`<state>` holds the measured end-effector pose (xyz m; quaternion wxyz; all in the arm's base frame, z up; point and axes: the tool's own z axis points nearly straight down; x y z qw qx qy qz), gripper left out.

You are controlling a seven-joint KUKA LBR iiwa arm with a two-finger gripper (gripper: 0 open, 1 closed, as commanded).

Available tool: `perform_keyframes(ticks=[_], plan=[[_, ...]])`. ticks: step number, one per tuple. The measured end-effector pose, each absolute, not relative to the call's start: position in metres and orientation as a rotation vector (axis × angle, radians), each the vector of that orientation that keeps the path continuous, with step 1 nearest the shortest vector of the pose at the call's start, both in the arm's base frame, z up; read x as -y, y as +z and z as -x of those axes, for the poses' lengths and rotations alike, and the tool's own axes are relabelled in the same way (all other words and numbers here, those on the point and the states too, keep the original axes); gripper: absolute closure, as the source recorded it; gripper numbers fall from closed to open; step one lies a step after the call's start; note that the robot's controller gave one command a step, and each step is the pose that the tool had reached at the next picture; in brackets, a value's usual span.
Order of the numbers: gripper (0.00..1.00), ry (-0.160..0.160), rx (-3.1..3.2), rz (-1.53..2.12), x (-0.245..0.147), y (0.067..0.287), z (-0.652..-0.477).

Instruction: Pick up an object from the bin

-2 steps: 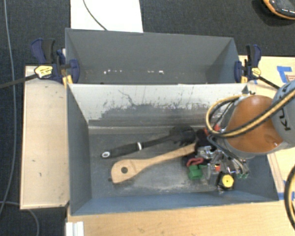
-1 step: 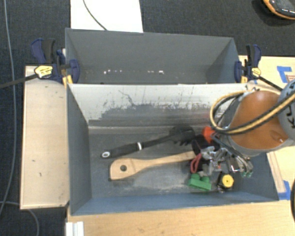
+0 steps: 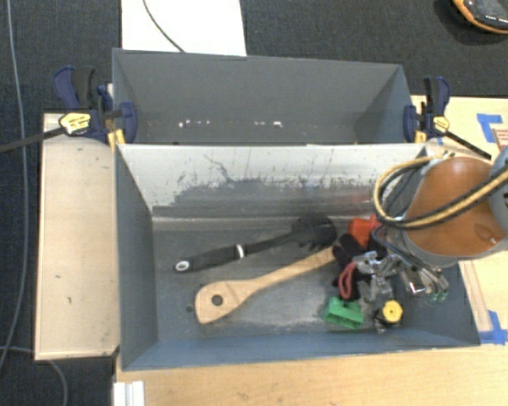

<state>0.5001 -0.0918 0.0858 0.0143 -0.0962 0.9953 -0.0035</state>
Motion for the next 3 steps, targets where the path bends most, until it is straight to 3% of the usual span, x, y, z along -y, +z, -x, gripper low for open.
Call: perform_keyframes(ticks=[1, 3], plan=[[1.00, -0.014, -3.100, 0.282, 0.086, 0.081, -0.497], [1.00, -0.012, -3.102, 0.228, 0.075, 0.095, -0.505]])
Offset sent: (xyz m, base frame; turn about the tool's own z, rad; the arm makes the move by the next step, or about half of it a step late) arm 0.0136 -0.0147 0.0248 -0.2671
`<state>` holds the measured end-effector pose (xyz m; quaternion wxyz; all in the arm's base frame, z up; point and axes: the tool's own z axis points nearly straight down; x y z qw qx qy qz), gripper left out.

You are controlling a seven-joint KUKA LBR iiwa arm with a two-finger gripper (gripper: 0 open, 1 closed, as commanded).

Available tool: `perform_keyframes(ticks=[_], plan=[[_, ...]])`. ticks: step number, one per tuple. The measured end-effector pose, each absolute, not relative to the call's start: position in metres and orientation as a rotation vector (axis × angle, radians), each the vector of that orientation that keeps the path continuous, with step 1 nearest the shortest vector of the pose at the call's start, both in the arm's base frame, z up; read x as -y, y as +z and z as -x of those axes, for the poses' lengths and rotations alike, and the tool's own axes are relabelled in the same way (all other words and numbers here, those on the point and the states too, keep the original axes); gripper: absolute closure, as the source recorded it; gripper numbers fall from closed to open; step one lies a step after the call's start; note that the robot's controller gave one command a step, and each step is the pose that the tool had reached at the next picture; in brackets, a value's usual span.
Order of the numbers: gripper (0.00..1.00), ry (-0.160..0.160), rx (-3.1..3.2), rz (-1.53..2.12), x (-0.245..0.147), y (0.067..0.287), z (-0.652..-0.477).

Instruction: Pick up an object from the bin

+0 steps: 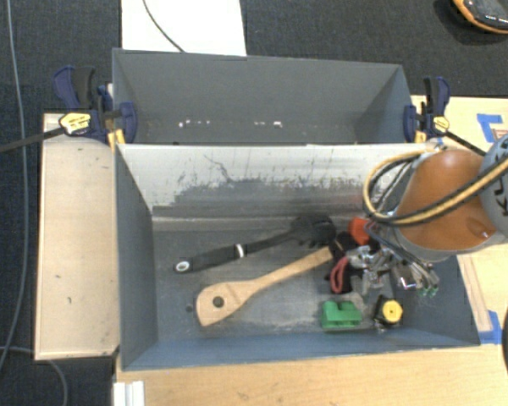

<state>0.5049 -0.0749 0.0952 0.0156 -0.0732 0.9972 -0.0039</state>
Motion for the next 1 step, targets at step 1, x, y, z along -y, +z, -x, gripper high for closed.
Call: perform_keyframes(ticks=[1], plan=[[1.00, -0.013, -3.086, 0.350, 0.0813, 0.0788, -0.5318]])
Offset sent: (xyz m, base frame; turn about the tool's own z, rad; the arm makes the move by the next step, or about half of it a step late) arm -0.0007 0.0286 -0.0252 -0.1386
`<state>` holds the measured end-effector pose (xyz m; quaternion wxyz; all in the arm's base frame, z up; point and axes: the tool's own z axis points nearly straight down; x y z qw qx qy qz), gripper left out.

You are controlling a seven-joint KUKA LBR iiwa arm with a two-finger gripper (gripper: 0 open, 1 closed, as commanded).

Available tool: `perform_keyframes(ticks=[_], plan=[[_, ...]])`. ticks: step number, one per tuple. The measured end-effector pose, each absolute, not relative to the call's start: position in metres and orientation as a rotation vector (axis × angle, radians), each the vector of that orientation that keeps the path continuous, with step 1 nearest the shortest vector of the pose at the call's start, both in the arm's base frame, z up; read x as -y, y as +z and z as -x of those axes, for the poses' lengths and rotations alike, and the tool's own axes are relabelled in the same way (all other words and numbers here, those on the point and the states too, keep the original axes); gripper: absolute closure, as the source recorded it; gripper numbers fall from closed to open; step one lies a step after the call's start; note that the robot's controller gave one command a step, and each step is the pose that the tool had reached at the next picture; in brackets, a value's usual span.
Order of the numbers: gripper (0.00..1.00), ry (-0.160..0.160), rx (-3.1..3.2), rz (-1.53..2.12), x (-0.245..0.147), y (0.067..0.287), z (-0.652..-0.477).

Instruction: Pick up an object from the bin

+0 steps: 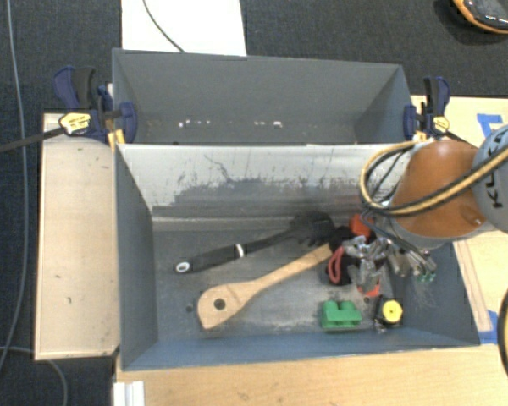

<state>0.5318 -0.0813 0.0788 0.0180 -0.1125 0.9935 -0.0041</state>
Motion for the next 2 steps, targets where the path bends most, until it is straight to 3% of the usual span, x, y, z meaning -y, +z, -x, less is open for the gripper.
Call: perform_keyframes(ticks=[1, 2], plan=[[0.00, -0.017, -3.054, 0.436, 0.0474, 0.0746, -0.5116], [1.00, -0.013, -3.069, 0.442, 0.0459, 0.0709, -0.5056]])
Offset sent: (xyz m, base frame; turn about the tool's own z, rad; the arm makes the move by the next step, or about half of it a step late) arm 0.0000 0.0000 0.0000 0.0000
